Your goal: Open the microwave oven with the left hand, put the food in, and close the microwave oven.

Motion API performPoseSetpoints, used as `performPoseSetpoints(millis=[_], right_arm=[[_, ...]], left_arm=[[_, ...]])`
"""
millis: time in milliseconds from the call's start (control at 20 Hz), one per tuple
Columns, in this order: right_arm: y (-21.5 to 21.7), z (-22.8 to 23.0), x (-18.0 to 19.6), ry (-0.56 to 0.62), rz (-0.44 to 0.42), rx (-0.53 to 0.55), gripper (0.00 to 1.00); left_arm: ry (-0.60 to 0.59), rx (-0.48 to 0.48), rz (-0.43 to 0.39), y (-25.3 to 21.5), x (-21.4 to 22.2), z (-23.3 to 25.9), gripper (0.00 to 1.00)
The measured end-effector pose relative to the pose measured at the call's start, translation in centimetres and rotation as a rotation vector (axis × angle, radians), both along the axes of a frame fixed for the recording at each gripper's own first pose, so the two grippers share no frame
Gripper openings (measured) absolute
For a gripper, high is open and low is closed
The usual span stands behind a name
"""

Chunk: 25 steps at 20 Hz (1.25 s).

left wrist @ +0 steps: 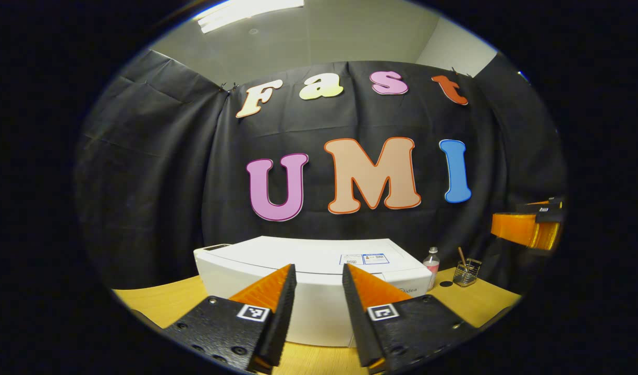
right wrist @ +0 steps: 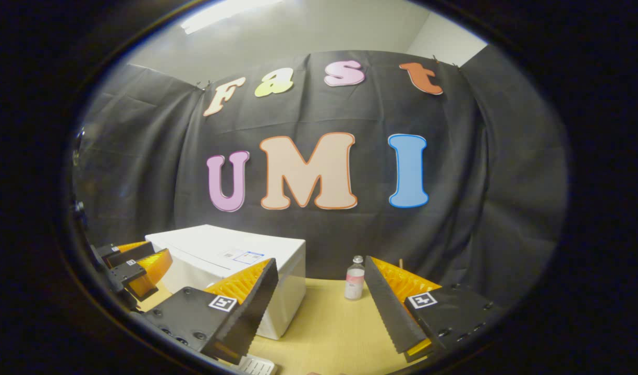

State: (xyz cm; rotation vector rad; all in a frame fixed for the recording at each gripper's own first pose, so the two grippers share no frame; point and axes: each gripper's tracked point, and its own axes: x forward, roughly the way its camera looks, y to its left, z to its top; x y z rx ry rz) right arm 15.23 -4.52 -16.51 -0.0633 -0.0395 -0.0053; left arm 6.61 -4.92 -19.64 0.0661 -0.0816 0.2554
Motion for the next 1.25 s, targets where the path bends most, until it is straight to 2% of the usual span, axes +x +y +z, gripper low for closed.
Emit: performPoseSetpoints(millis=[100,200,350,500,650,700,800,850,900,1050,1250], right_arm=[[1.1,0.0,-0.4,0.0,0.03,-0.02,0.97],[2.6,0.3,-0.9,-0.01,0.076,-0.036,0.97],[4.6,0.4,-1.4,-0.019,0.141,-0.048,0.97],[5.0,0.2,-1.5,-0.015,0.156,-0.068,0.97],[3.6,0.0,-0.7,-0.017,0.101,-0.104,0.97],[3.2,-0.3,-0.5,-0.004,0.082,-0.104,1.0],[2.2,-0.6,-0.1,0.011,0.056,-0.091,0.97],[1.9,-0.4,0.0,0.01,0.052,-0.08,0.97],[1.5,-0.4,0.0,0.01,0.049,-0.068,0.97],[-0.3,-0.2,0.2,0.01,0.014,-0.032,0.97],[-2.7,0.4,-0.3,-0.005,-0.048,0.007,0.97]], left_arm=[[0.0,-0.04,-0.001,-0.3,-1.2,1.0,0.83],[-0.024,-0.065,0.006,0.0,-2.0,2.2,0.99],[-0.044,-0.086,0.022,0.5,-2.5,2.7,0.96],[-0.024,-0.094,0.037,1.3,-2.3,1.9,0.96],[0.008,-0.083,0.023,1.3,-1.9,1.3,0.96],[0.002,-0.08,0.024,1.6,-1.9,1.4,0.96],[-0.024,-0.088,0.022,1.7,-1.9,1.9,0.96],[-0.032,-0.091,0.019,1.6,-2.0,2.0,0.93],[-0.034,-0.086,0.017,1.4,-1.9,2.0,0.96],[-0.043,-0.045,0.007,0.5,-2.0,2.4,0.96],[-0.05,0.024,-0.048,-1.8,-2.5,2.8,0.96]])
